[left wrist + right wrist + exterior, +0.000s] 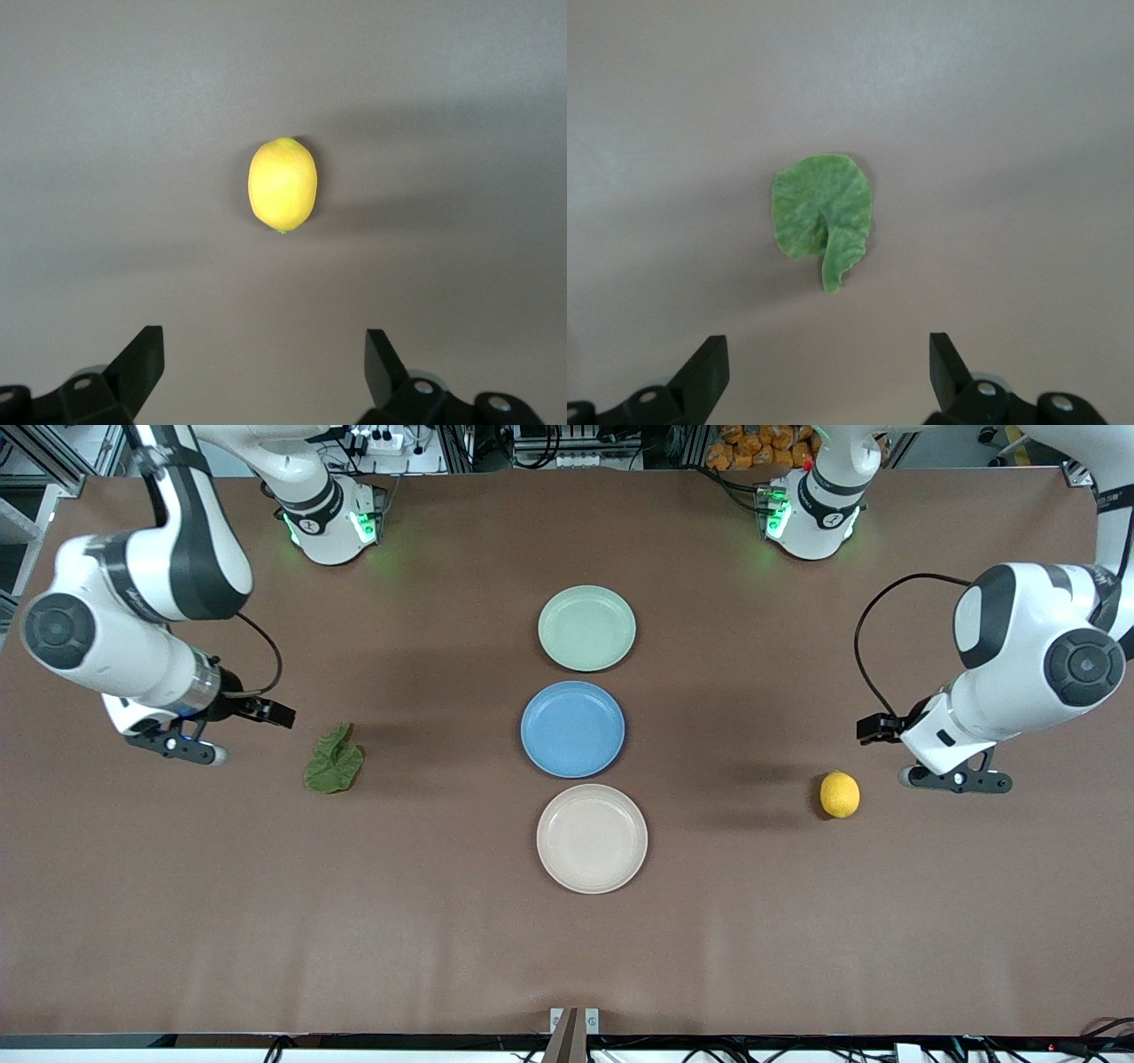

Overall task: Place lemon and lettuce in plates
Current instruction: 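Reach the right gripper to the lettuce while the left gripper reaches the lemon, then lower and close the right gripper on lettuce while the left grasps lemon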

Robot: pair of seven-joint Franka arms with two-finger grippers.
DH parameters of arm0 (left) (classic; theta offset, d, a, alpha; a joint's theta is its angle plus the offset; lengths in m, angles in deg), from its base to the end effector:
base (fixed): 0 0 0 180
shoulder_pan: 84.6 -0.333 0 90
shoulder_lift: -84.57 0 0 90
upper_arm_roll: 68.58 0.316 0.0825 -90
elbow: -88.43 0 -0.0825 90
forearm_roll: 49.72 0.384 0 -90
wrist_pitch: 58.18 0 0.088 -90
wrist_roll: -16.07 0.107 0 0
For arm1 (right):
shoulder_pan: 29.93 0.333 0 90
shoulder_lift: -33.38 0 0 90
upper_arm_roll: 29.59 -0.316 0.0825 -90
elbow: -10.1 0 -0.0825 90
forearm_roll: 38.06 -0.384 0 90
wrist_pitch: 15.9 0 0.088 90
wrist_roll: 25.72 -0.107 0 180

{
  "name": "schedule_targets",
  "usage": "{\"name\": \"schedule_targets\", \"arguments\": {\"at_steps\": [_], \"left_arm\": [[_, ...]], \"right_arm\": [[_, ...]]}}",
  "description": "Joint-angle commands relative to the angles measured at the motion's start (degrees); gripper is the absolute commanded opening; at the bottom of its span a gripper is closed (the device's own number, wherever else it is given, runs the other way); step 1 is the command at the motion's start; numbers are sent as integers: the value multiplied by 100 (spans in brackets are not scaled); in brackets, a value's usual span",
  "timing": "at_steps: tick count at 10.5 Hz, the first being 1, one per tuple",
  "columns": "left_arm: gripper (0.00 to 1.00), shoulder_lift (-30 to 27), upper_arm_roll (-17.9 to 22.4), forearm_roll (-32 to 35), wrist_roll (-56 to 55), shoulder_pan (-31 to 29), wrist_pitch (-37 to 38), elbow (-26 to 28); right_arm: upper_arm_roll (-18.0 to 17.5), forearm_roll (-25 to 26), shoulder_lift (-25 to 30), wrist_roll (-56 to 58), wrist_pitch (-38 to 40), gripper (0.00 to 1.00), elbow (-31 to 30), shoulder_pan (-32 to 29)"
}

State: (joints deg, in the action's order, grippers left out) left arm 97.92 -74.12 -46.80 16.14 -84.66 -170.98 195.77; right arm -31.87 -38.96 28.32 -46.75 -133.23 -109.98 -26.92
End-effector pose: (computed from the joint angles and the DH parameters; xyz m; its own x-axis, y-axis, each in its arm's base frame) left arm 0.5958 -0.0513 0.3789 0.9839 -0.1159 -0.1362 -0.1199 -0.9926 -0.0214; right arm 0.5418 0.0508 0.3690 0.9512 -0.2787 -0.1327 -0.2767 -0.9604 0.0335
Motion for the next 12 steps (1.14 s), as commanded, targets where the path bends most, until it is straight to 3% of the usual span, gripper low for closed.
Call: {"name": "schedule_targets", "arguments": {"at_steps": [1, 3, 5, 7, 12], "left_arm": [[100, 115, -17, 139, 142, -30, -512, 303], [100, 342, 1, 139, 457, -47, -1224, 541], [100, 659, 1, 147, 888, -204, -1629, 533], [100, 931, -17, 139, 1344, -337, -1946, 525], [100, 1345, -17, 121, 1364, -355, -2431, 498]], "right_arm": [[-1, -51, -12, -138, -877, 100, -743, -63], [-1, -156, -389, -147, -1143, 100, -762, -168], [17, -945, -889, -226, -1677, 100, -753, -274], [17, -965, -1259, -253, -2161, 100, -762, -292], [25, -965, -1621, -437, -2497, 100, -736, -283]]}}
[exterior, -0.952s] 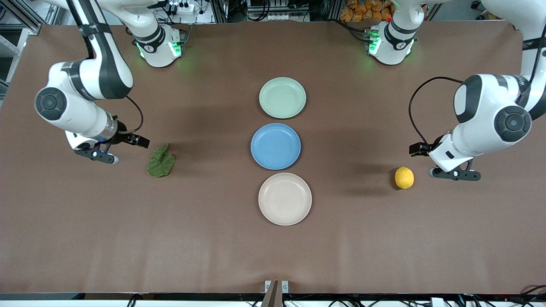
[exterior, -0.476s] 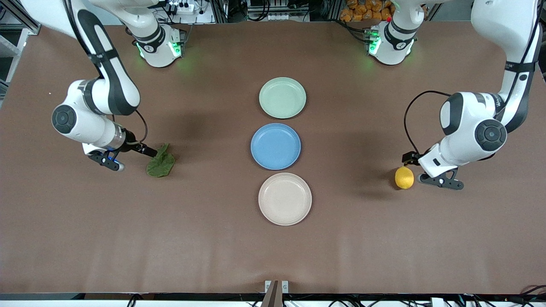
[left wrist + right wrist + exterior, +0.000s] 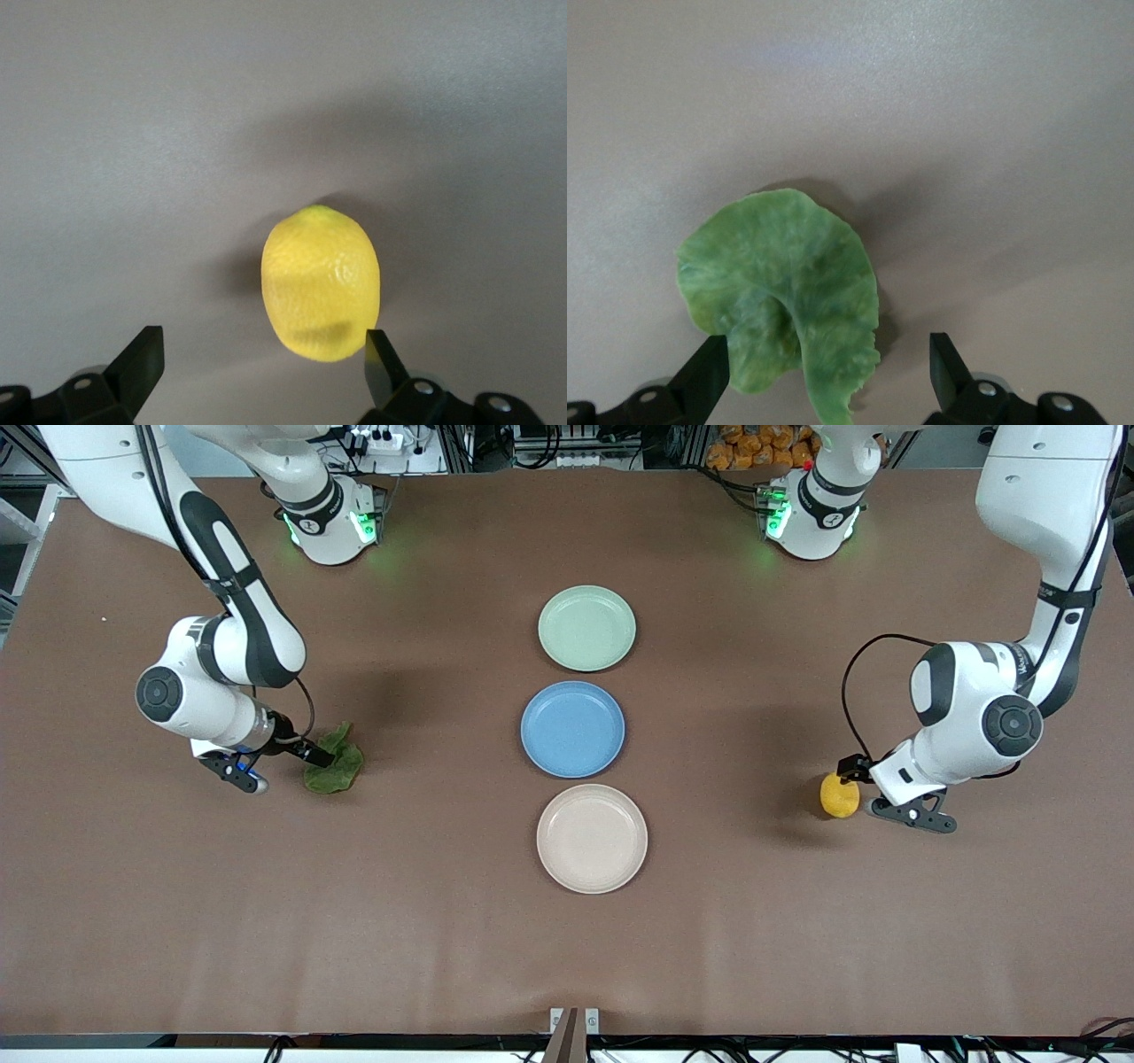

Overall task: Place lemon and lettuce in plates
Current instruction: 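Lower and close the right gripper on lettuce while the left grasps lemon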

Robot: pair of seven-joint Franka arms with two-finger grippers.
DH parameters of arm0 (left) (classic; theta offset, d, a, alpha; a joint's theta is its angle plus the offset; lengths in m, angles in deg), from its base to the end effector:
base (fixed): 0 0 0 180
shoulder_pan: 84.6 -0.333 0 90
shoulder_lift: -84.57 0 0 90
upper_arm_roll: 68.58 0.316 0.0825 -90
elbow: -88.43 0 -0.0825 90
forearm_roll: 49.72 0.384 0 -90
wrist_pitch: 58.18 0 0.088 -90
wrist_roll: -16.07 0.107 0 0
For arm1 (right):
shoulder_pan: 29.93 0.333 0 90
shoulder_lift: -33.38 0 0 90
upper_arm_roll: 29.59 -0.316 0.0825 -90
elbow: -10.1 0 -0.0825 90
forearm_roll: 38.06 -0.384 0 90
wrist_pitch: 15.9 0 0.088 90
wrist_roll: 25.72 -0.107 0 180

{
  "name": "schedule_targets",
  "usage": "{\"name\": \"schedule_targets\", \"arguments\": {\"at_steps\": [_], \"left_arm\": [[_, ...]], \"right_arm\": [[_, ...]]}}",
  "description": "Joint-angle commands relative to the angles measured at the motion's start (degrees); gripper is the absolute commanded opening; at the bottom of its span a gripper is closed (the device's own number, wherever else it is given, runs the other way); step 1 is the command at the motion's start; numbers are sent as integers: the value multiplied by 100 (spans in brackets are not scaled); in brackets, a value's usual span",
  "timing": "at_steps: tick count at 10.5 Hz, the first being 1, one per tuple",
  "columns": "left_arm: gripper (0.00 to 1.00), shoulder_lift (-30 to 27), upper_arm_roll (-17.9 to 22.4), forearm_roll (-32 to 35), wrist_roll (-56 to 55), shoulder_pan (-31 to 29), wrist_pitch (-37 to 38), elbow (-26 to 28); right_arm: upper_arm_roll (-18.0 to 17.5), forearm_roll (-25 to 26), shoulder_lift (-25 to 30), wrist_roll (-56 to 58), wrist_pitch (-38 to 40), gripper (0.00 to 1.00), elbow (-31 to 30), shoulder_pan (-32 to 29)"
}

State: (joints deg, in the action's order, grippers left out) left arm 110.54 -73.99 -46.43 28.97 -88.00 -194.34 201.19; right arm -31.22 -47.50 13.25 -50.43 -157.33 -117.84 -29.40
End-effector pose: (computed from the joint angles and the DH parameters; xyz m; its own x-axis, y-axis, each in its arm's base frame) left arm 0.6109 -0.0190 0.2371 0.9563 -0.2897 -0.0403 -0.2894 -0.9571 0.0126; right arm 0.5340 0.0201 0.2026 0.8544 -0.4970 -0.1515 -0.5073 -0.8610 -0.0364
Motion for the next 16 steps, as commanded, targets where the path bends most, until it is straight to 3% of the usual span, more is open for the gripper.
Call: {"name": "schedule_targets", "arguments": {"at_steps": [1, 10, 11, 12, 13, 15, 16], "left_arm": [[100, 92, -30, 50, 81, 6, -104, -44], [100, 671, -118, -153, 20, 41, -771, -96], [100, 741, -118, -153, 20, 41, -833, -114], [100, 803, -109, -153, 20, 41, -851, -131], [100, 847, -118, -153, 20, 41, -903, -132], [100, 927, -109, -153, 20, 41, -983, -132], [83, 927, -118, -161, 28, 41, -983, -140]], "right_arm": [[-39, -111, -141, -70, -95, 100, 50, -1], [-30, -76, -448, -149, -394, 100, 59, 342], [-30, -76, -457, -149, -394, 91, 59, 342], [-30, -76, -457, -149, -403, 44, 68, 351], [-30, -76, -457, -149, -394, 14, 68, 386], [-30, -76, -457, -149, -403, 9, 68, 368], [-30, -76, -466, -149, -403, 9, 68, 368]]}}
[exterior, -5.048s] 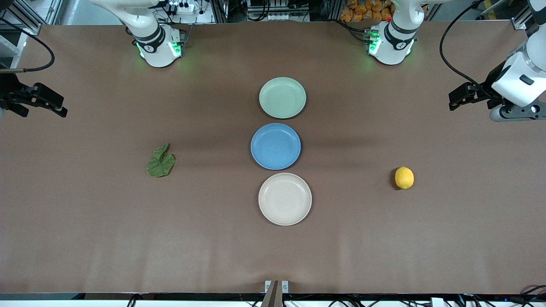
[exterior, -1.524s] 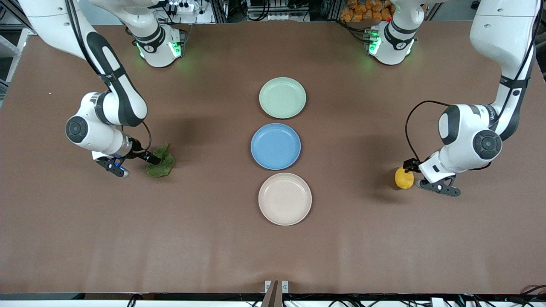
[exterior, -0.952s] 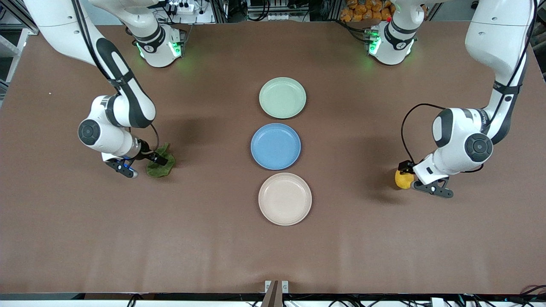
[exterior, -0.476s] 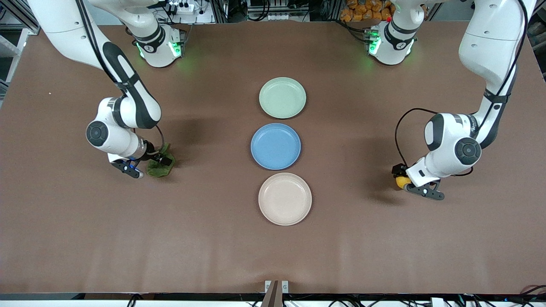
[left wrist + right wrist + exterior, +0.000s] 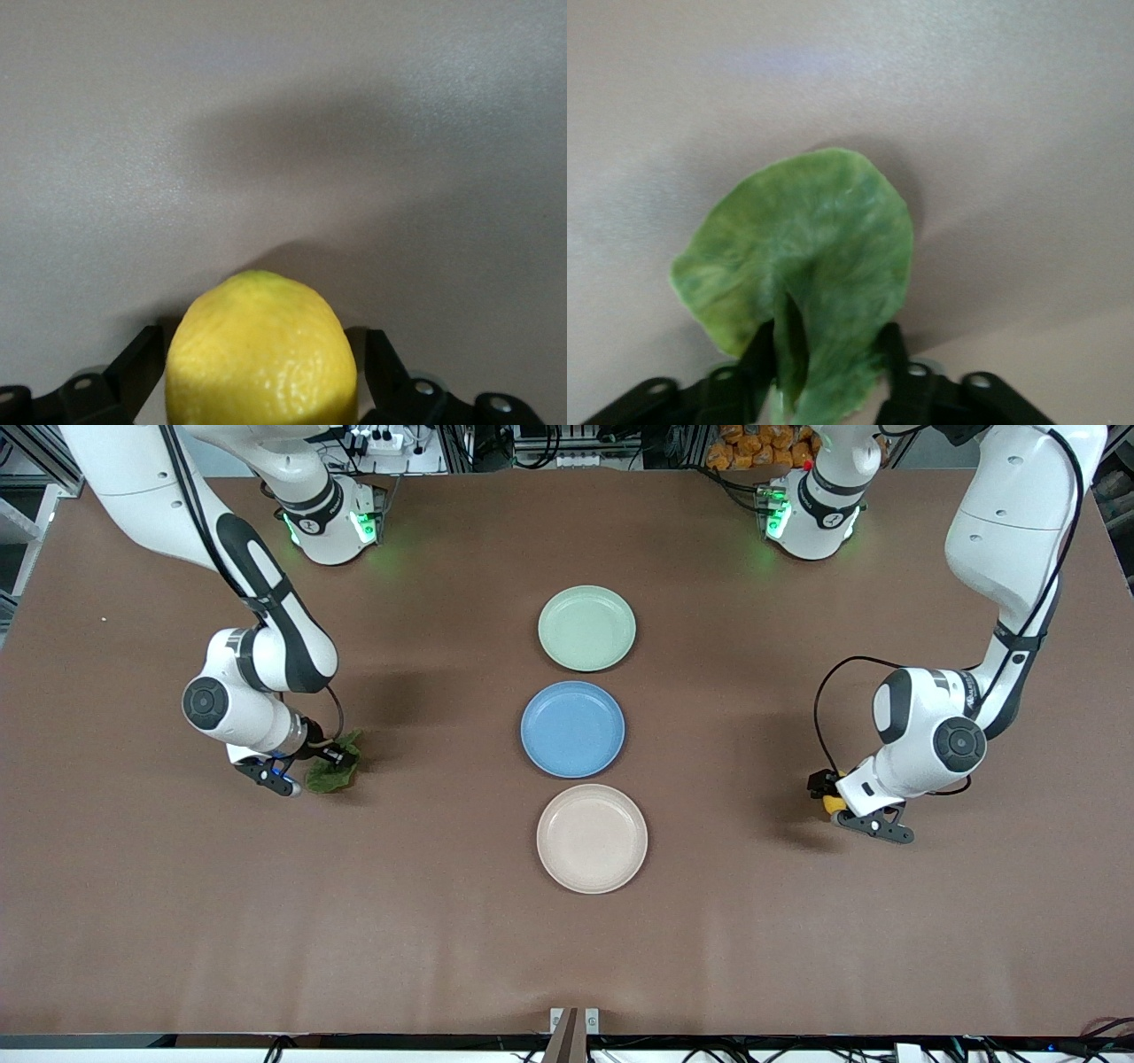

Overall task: Place lemon and lettuce in plates
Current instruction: 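Lower and close the right gripper on lettuce while the left grasps lemon, then lift the lettuce with the right gripper while the left gripper lifts lemon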

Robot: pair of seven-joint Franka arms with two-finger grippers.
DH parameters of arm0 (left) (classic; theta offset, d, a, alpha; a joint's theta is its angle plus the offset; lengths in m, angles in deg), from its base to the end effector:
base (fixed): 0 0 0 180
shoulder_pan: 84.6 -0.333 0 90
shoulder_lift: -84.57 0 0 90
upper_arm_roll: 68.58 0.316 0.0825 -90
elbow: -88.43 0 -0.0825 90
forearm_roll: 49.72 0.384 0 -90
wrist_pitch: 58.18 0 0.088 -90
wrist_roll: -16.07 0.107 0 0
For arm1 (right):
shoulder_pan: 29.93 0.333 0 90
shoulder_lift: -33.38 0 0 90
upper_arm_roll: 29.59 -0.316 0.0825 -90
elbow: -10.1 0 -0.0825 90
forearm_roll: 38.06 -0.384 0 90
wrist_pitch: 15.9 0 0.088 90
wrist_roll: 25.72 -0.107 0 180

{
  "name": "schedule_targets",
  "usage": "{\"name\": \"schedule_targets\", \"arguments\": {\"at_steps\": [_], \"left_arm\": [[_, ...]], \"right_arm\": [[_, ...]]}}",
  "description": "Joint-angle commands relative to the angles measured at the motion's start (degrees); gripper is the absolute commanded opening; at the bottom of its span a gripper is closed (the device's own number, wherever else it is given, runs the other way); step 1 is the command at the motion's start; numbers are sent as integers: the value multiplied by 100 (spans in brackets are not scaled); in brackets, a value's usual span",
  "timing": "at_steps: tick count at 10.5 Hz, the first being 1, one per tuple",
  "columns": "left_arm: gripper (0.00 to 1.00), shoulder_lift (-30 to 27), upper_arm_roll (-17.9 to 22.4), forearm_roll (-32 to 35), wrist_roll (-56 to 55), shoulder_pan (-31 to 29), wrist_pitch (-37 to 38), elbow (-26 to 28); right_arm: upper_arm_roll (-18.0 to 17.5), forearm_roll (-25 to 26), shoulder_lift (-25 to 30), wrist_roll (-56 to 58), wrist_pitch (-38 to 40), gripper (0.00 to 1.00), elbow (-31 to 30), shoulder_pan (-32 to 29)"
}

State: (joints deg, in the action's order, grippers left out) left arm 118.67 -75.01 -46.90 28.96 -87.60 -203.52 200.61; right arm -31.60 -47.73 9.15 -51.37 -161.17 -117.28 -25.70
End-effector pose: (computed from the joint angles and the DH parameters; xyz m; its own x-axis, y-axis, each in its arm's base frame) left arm 0.6130 -0.0359 0.1685 0.9533 -0.3020 -0.0033 -0.3017 -0.9527 0.0370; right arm 0.5326 0.0570 0.1727 0.8761 -0.4591 -0.1469 -0.4683 -0.8829 -0.0338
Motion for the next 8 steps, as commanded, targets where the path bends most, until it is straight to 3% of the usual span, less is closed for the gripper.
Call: {"name": "schedule_targets", "arguments": {"at_steps": [1, 2, 3, 5, 8], "left_arm": [[58, 106, -7, -106, 46, 10, -65, -143], [35, 106, -15, -106, 29, 71, -65, -153], [19, 88, -7, -106, 20, 98, -56, -196], [13, 27, -7, -114, 3, 202, 101, -284], [12, 26, 2, -106, -339, 396, 1136, -898]], "right_arm": [[8, -53, -65, -55, -19, 9, 11, -1], [8, -53, -56, -55, -11, 9, 11, -1], [-1, -62, 5, -81, -2, 9, 2, 7], [17, -53, 67, -632, -10, 9, 11, 321], [-1, -53, 355, -1125, 103, 9, 11, 630]]}}
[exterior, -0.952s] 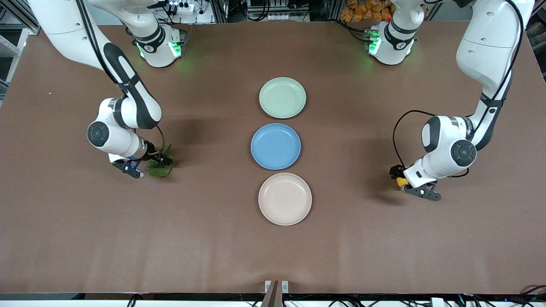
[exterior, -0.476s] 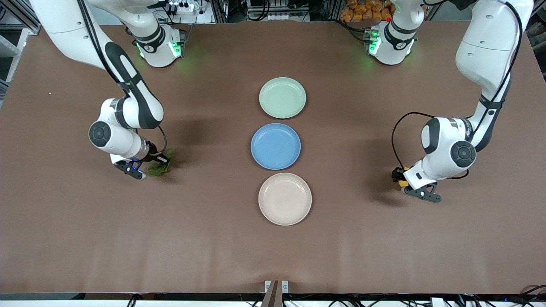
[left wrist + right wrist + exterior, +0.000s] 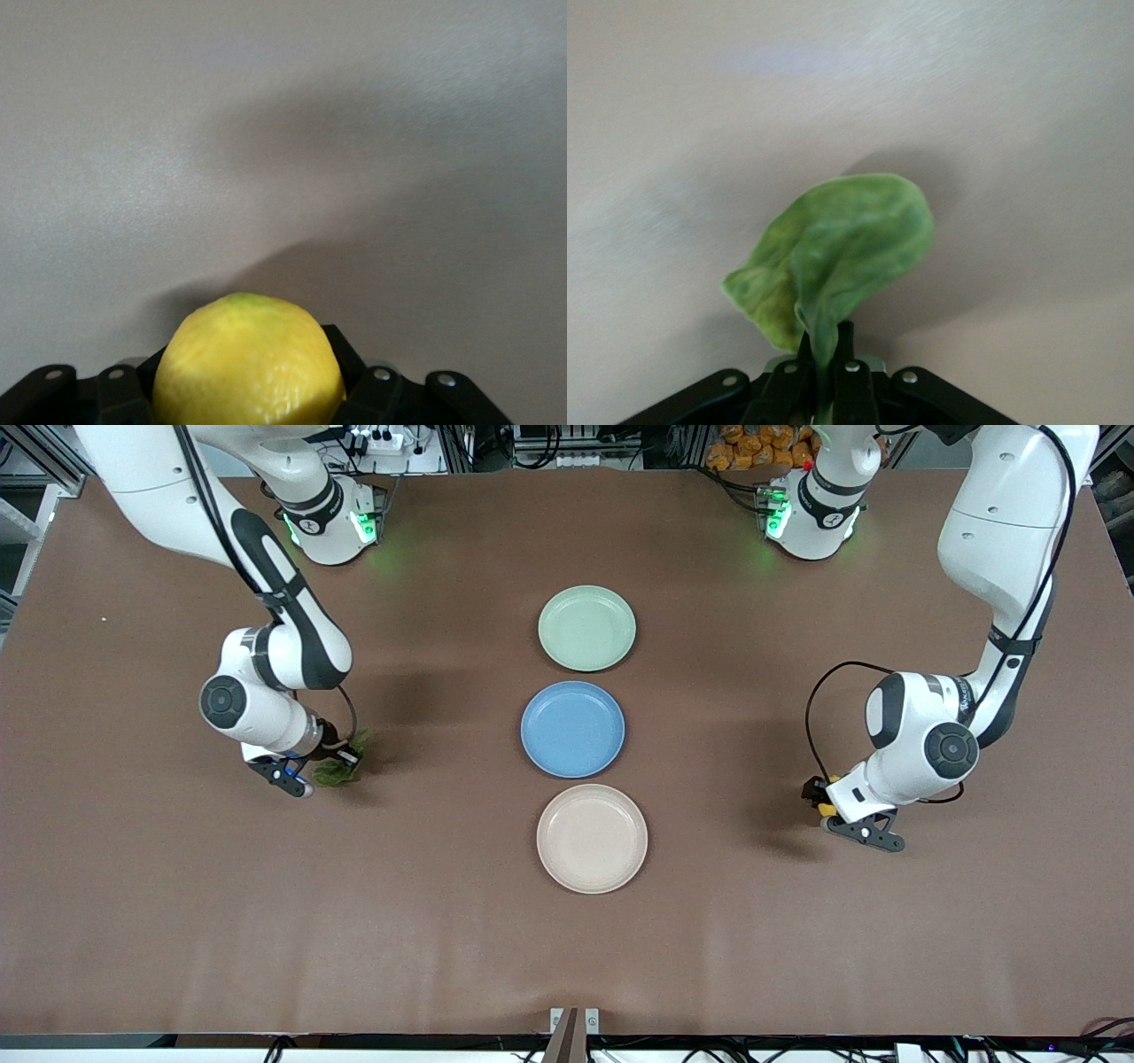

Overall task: Place lemon and lettuce in plates
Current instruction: 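Lift the lettuce with the right gripper while the left gripper lifts lemon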

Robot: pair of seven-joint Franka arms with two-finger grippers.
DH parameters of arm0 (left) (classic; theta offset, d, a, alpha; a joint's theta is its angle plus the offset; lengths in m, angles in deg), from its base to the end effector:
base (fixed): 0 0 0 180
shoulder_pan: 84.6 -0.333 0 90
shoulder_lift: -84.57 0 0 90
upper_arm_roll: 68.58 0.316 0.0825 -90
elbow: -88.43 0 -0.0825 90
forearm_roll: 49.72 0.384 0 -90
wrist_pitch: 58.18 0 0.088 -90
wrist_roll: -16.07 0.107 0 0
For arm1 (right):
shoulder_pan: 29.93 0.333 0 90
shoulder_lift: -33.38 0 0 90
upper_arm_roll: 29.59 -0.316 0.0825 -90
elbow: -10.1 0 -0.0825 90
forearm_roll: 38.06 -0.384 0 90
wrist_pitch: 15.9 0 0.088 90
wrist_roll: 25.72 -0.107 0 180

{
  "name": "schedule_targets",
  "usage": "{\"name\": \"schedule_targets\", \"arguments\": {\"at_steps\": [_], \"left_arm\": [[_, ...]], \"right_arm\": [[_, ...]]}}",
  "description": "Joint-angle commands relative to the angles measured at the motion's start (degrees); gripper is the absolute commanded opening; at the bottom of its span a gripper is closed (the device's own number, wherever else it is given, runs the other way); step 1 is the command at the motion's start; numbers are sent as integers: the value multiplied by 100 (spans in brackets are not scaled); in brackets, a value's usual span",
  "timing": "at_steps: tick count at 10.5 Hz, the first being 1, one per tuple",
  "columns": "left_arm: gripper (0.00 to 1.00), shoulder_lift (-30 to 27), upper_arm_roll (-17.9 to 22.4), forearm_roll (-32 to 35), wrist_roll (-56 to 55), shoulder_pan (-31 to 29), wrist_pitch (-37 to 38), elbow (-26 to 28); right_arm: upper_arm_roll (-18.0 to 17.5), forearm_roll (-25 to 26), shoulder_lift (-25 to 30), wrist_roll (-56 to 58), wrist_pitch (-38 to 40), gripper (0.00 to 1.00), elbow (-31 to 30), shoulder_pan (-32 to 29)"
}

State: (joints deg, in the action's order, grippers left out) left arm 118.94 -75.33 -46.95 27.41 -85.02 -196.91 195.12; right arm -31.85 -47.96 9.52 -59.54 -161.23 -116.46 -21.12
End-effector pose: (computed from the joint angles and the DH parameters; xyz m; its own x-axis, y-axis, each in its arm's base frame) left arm 0.6326 -0.0663 0.1923 0.9467 -0.3208 -0.0277 -0.3195 -0.9466 0.0421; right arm 0.5328 0.1028 0.1811 0.8475 -0.5130 -0.1364 -0.5211 -0.8530 -0.0298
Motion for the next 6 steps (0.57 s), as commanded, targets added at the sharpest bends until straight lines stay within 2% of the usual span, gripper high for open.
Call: {"name": "schedule_targets", "arguments": {"at_steps": [1, 3, 6], "left_arm": [[12, -9, 25, -92, -333, 156, 557, -412], [12, -44, -10, -110, -727, 357, 557, -508], [12, -27, -19, -119, -1693, 919, 601, -807]], "right_arm": [[15, -21, 459, -675, 249, 9, -71, 417], [15, -21, 671, -1536, 461, 9, -45, 1006], [-3, -29, 1215, -2819, 1574, 9, 112, 1859]]}}
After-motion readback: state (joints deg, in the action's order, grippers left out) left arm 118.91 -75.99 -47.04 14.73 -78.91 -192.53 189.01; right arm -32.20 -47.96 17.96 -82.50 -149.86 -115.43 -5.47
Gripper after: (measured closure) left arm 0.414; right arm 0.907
